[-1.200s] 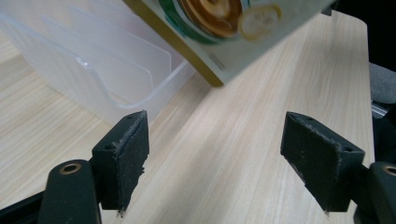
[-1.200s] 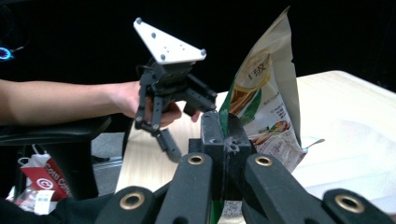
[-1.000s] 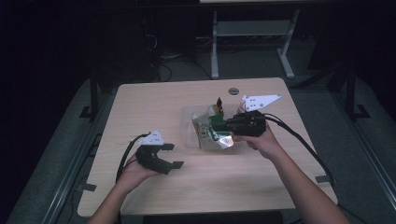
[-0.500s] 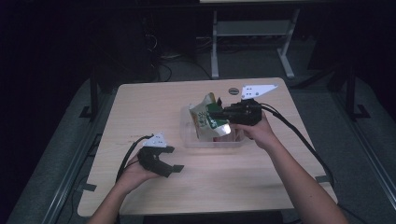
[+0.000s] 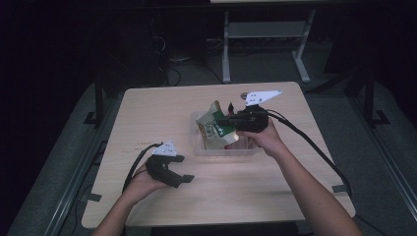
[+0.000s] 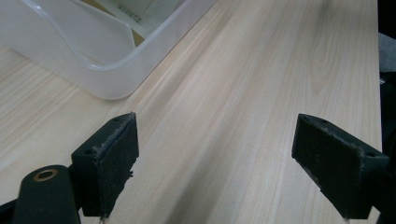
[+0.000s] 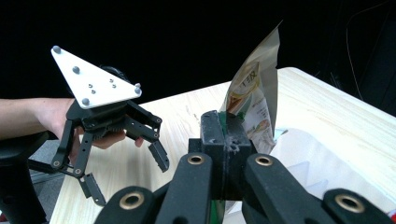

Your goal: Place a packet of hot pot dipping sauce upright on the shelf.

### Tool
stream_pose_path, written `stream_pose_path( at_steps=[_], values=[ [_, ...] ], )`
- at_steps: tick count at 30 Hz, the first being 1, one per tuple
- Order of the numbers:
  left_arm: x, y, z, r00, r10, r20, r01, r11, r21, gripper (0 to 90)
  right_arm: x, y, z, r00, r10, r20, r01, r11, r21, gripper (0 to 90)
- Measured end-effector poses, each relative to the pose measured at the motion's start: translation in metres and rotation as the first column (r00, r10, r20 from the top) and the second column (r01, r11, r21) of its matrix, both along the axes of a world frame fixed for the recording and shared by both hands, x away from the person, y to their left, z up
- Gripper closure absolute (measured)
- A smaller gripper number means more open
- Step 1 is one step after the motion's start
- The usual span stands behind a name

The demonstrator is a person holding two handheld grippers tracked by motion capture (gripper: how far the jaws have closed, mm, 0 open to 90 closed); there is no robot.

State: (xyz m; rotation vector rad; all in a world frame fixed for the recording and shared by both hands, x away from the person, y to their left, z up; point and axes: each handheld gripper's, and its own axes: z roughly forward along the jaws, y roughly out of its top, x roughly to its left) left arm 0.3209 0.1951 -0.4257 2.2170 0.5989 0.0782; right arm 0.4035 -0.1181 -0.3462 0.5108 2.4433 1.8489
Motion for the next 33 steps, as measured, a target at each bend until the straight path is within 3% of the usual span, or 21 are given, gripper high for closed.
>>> stream_pose_path(
  at_steps=[16, 22, 27, 33],
  values=[
    [0.0, -0.002, -0.003, 0.9999, -0.01, -0.013, 0.01, 0.9999, 0.01, 14.3, 0.011, 0.008, -0.01, 0.9992, -0.032, -0.022, 0.032, 0.999, -0.024, 89.7],
    [-0.001, -0.003, -0.003, 0.9997, -0.012, -0.021, 0.012, 0.9999, 0.008, 14.3, 0.015, 0.016, -0.017, 0.9985, -0.052, -0.017, 0.051, 0.996, -0.069, 89.1],
    [-0.001, -0.004, -0.004, 0.9996, -0.014, -0.023, 0.015, 0.9998, 0.011, 14.3, 0.019, 0.016, -0.018, 0.998, -0.06, -0.021, 0.059, 0.996, -0.062, 88.4],
    [0.0, -0.005, -0.005, 0.9995, -0.022, -0.025, 0.022, 0.9996, 0.015, 14.3, 0.019, 0.012, -0.015, 0.9968, -0.077, -0.019, 0.076, 0.995, -0.069, 80.8]
  ],
)
